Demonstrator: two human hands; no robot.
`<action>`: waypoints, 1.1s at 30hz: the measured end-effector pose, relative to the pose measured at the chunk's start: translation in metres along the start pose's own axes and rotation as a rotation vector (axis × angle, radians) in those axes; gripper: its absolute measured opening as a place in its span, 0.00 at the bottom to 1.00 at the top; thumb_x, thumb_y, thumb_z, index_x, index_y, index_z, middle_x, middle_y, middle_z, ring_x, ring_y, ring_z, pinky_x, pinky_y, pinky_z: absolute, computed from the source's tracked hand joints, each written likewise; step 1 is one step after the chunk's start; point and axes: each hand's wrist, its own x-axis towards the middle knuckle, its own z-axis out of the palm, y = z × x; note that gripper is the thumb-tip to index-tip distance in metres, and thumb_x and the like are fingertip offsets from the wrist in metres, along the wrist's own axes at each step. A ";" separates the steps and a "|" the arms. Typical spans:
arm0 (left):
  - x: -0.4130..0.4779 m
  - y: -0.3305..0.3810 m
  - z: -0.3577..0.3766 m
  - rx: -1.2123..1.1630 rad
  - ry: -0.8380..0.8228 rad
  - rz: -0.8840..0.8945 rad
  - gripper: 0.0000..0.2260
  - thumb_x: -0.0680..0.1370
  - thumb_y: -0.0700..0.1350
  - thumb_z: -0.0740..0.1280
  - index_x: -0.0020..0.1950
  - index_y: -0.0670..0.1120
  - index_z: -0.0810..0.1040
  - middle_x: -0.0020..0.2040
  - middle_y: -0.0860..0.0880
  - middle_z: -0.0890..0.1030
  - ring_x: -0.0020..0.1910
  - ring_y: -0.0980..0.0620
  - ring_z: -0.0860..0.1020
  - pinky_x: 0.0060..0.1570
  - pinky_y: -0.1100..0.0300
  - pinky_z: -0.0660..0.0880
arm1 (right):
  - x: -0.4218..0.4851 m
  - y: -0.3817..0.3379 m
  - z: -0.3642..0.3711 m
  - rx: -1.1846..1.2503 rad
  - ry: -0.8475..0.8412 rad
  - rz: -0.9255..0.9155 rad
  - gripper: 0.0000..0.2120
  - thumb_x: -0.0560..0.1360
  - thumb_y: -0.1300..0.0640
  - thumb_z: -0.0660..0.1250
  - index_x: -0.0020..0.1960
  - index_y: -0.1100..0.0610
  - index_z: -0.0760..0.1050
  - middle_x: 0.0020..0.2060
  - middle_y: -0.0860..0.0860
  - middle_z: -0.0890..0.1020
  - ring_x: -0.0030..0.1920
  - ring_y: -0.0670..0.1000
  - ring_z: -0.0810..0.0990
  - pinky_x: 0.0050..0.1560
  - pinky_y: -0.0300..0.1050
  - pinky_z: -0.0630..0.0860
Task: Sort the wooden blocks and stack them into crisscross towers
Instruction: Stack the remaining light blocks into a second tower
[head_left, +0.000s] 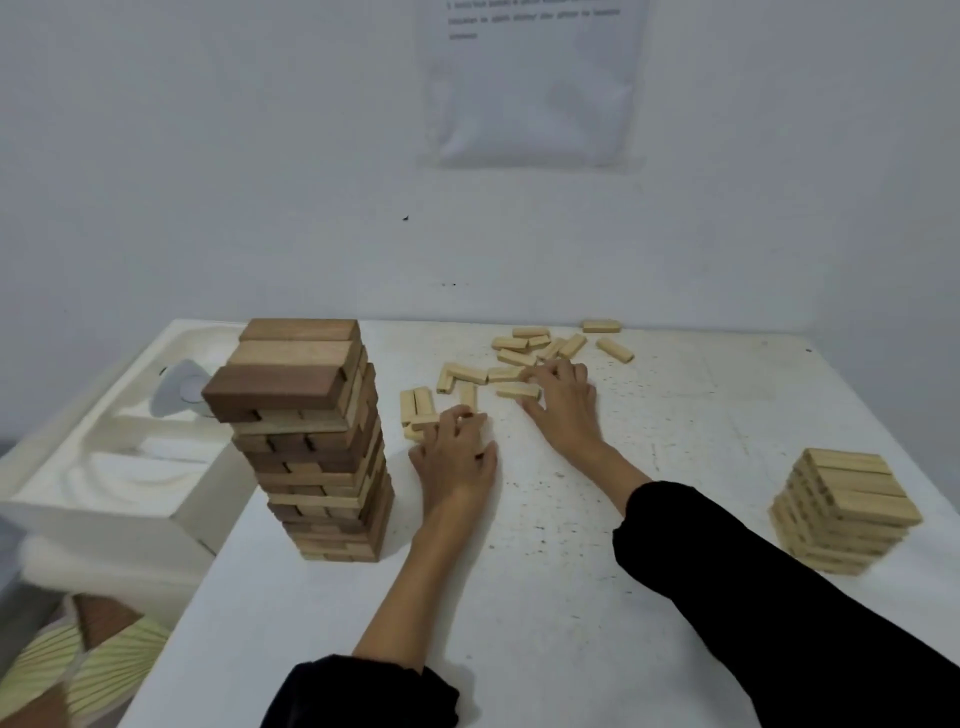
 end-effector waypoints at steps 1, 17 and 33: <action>0.000 0.000 0.001 -0.021 0.017 0.006 0.16 0.80 0.46 0.60 0.68 0.52 0.71 0.70 0.53 0.65 0.68 0.50 0.61 0.60 0.55 0.57 | 0.002 0.000 0.000 -0.011 0.018 -0.011 0.15 0.77 0.54 0.64 0.63 0.53 0.73 0.60 0.52 0.71 0.63 0.54 0.64 0.59 0.48 0.61; -0.005 0.002 -0.001 -0.259 0.283 -0.015 0.11 0.75 0.41 0.68 0.55 0.54 0.78 0.59 0.54 0.72 0.55 0.51 0.75 0.50 0.62 0.59 | 0.009 0.003 0.002 0.056 0.021 -0.321 0.11 0.74 0.63 0.67 0.56 0.61 0.74 0.52 0.55 0.77 0.56 0.55 0.70 0.53 0.50 0.71; -0.017 0.004 0.007 -0.496 0.231 0.129 0.06 0.77 0.40 0.67 0.52 0.48 0.79 0.55 0.54 0.71 0.47 0.58 0.75 0.40 0.74 0.71 | -0.123 0.038 -0.043 0.327 0.067 -0.169 0.11 0.74 0.49 0.61 0.53 0.51 0.76 0.45 0.39 0.75 0.45 0.40 0.71 0.46 0.41 0.66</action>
